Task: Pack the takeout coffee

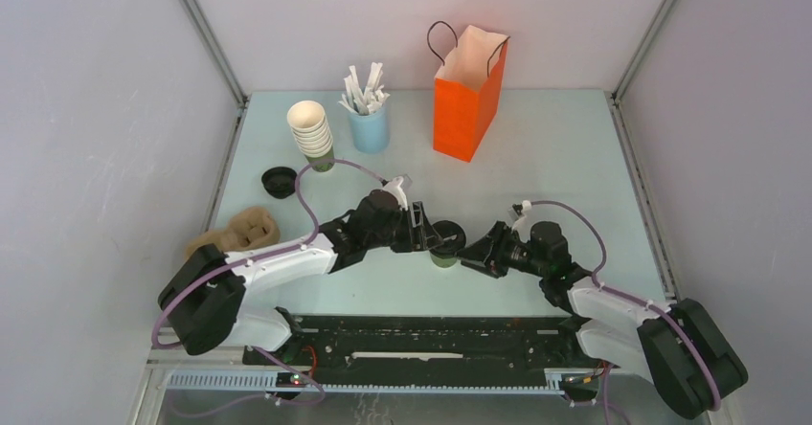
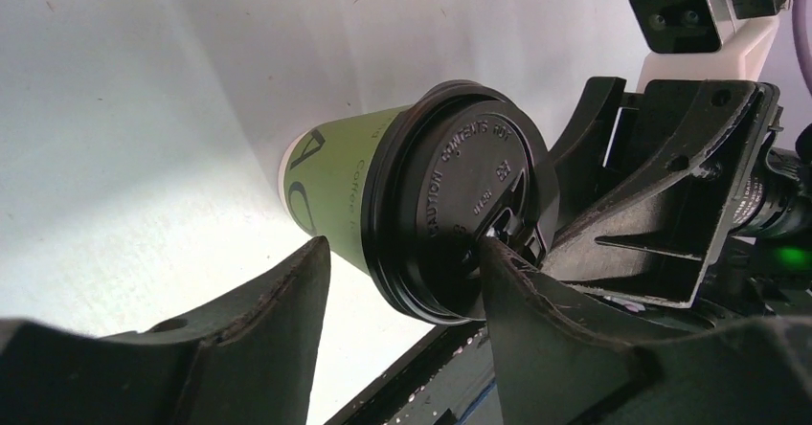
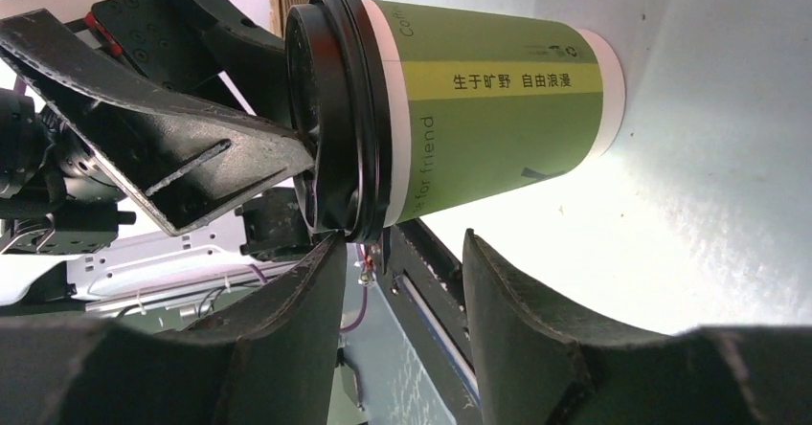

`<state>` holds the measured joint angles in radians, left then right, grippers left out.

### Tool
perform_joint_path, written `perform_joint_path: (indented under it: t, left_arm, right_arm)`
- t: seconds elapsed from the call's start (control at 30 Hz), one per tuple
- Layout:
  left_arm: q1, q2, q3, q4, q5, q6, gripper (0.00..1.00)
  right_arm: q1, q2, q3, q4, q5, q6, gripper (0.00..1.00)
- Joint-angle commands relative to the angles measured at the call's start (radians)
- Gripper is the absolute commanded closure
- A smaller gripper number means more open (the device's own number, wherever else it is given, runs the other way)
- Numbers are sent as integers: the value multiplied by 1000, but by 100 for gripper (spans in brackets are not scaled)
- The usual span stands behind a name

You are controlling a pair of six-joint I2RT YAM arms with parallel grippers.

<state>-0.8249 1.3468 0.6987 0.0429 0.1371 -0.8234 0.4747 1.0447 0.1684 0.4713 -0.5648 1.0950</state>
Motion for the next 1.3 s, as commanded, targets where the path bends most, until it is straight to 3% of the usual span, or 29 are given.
perform_joint_path:
  t: [0.0,0.27,0.57,0.77,1.0,1.27]
  left_arm:
    - [-14,-5,-45,22,-18,-11,38]
    - [-13,36,-61,23,-51,-11,40]
    - [0,63,-119,63,-63,-26,41]
    - [5,82,-145,92,-61,-37,43]
    - [4,28,-153,81,-53,-28,42]
    - [25,-49,-7,-16,-31,48,33]
  right_arm:
    - [3,65,-40,82,72,-31,45]
    - [-18,279,-43,233,51,-34,48]
    - [-46,376,-24,21,168,-136,50]
    - [-59,562,-20,139,137,-141,55]
    - [-32,478,-3,-2,235,-192,55]
    - [-58,354,123,-38,32,-248,50]
